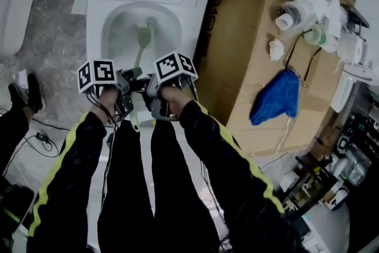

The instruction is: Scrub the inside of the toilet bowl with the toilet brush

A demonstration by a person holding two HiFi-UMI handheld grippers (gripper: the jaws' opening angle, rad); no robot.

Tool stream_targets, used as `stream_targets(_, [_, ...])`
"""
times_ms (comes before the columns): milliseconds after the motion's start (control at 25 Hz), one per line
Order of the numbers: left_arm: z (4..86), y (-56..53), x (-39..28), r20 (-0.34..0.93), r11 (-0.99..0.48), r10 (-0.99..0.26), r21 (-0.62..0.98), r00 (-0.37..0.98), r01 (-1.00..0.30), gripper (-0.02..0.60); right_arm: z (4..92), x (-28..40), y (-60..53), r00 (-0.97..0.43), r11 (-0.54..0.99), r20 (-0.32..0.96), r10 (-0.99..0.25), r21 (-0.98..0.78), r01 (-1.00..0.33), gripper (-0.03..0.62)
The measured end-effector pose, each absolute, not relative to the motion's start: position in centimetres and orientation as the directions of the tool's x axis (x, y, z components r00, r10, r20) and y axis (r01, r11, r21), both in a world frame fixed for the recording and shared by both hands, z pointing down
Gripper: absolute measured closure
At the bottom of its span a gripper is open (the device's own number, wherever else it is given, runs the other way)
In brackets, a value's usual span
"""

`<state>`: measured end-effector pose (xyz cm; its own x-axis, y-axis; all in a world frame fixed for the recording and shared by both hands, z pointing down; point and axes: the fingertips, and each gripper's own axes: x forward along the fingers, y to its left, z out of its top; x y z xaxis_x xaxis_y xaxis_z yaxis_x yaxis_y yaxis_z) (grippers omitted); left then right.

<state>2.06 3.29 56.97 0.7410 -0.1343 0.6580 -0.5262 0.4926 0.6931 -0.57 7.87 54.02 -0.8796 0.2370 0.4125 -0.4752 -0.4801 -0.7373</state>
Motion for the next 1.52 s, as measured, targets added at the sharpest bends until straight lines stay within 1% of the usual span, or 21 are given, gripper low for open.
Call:
stream_targets(240, [53.0,4.7,2.0,0.646,0.492,-0.131,0.701,0.752,-0.516,0.505,50.0,-0.6,9.2,-0.875,-0.469,0.425,0.233,-0.739,-0.484,0.536])
stream_targets(640, [43.2,6.5,2.1,0.616,0.443,-0.115,0.734,0.779,-0.514,0.505,40.5,-0.7,11.1,-0.871,-0.425,0.449,0.199,-0.761,-0.49,0.536])
stream_targets(800, [39.7,6.2,1.7,0.601,0.439,-0.141,0.75,0.787,-0.494,0.505,37.1,-1.1,10.8,-0.875,-0.42,0.456,0.161,-0.771,-0.479,0.536])
stream_targets(1120, [30.6,6.0,0.8,0.567,0.413,-0.182,0.785,0.803,-0.461,0.505,28.3,-2.0,10.7,-0.887,-0.378,0.443,0.133,-0.804,-0.458,0.536])
stream_targets(1240, [26.2,7.2,-1.2,0.565,0.421,-0.19,0.785,0.803,-0.454,0.505,23.8,-3.8,11.9,-0.89,-0.383,0.43,0.152,-0.804,-0.454,0.536])
stream_targets(1360, [21.4,7.8,-3.7,0.562,0.41,-0.223,0.795,0.796,-0.447,0.505,18.9,-6.1,12.7,-0.883,-0.326,0.429,0.193,-0.82,-0.47,0.536])
stream_targets(1440, [20.2,8.7,-4.4,0.553,0.396,-0.254,0.808,0.794,-0.436,0.505,17.8,-6.7,13.6,-0.872,-0.279,0.442,0.21,-0.828,-0.487,0.536])
stream_targets(1520, [20.7,9.2,-4.5,0.542,0.386,-0.281,0.82,0.792,-0.423,0.505,18.0,-6.5,14.2,-0.863,-0.247,0.456,0.218,-0.83,-0.501,0.536])
